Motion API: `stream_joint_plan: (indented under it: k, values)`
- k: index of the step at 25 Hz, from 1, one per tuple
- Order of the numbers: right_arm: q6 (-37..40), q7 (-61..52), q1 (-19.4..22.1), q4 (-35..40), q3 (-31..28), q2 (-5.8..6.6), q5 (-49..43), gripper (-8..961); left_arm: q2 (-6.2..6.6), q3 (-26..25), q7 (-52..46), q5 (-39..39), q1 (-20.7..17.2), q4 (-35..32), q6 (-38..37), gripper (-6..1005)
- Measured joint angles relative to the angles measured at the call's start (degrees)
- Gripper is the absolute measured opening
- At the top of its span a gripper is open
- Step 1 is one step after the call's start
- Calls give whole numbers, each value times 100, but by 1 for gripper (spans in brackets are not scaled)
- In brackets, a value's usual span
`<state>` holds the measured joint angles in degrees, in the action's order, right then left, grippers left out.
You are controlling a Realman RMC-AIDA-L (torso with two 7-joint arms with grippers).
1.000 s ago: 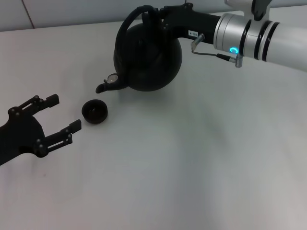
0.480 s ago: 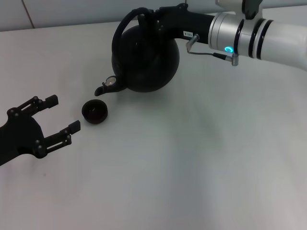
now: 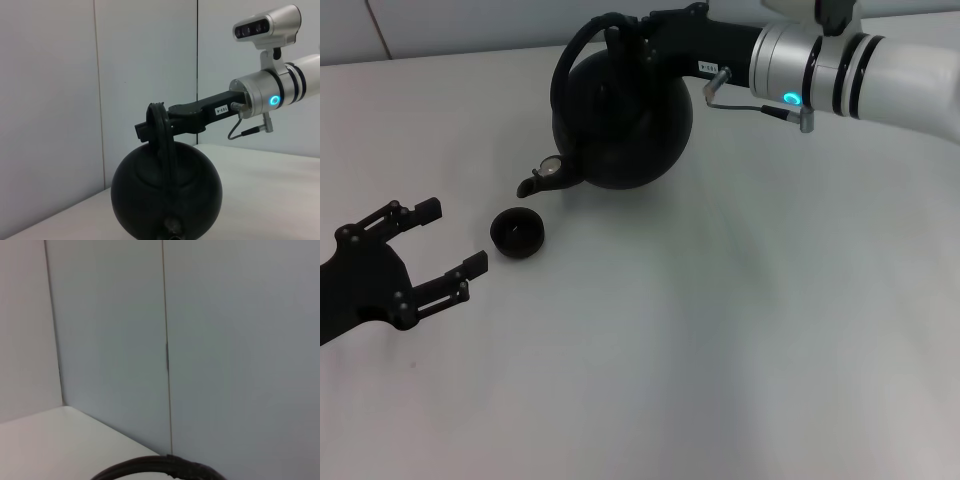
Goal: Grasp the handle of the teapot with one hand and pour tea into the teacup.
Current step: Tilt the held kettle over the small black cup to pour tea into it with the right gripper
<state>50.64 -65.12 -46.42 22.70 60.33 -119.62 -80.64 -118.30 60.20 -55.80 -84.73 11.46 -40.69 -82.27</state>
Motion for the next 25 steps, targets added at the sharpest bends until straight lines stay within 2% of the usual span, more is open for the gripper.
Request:
stream_joint_plan:
  k: [25]
  values:
    - [-73, 76, -115, 4, 164, 0, -8, 168, 0, 0, 17, 0, 7, 0, 37, 809]
